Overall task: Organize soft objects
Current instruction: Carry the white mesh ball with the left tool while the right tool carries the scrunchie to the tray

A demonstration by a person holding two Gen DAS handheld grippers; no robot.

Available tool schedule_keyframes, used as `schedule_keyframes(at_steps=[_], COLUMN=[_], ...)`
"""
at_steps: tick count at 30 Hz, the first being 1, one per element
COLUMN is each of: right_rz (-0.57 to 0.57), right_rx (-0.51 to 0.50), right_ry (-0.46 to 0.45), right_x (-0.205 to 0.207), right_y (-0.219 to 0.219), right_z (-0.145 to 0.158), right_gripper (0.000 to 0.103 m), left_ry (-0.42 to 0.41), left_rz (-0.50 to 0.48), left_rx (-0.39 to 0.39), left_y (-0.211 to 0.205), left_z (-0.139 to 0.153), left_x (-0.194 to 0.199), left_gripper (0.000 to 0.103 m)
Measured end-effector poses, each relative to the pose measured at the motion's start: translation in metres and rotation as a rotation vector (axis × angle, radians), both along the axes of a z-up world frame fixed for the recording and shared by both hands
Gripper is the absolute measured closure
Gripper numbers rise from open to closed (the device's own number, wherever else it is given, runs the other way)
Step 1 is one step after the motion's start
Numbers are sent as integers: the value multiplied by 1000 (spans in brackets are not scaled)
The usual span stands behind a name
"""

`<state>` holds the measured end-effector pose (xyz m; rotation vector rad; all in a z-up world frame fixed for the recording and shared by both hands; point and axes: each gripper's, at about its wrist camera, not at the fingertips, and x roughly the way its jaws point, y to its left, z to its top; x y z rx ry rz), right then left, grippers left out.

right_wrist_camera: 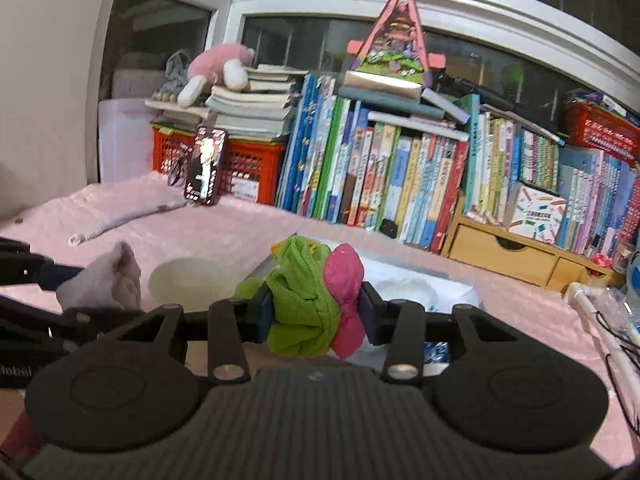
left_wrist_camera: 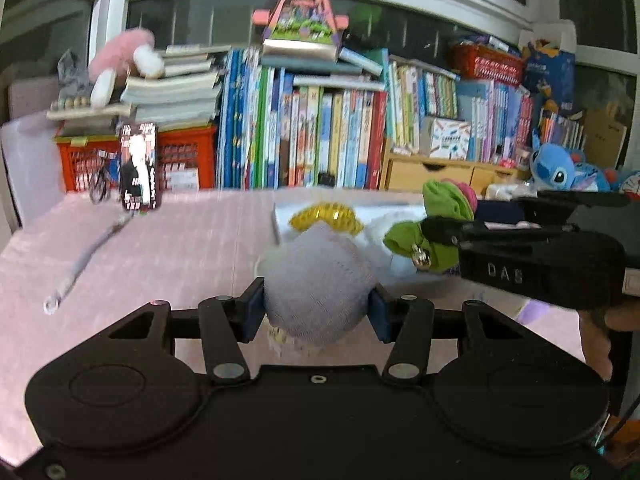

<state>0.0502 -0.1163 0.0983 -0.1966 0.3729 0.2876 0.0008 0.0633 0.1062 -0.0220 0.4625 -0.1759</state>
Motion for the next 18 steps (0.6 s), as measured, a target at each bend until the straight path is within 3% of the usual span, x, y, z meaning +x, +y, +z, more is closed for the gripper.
schedule_keyframes(at_steps=[9,18], right_rz=[-39,-73], right_rx=[31,69], right_ry=[-15,0], right_x=[1,7], right_y=[-20,-38], right_z=[14,19], right_gripper=[55,55], left_ry=[-13,13], left_rz=[-32,-70], left_rx=[-10,-16], left_y=[-16,-36], left_z=[26,32], left_x=[26,54], left_gripper=[54,54])
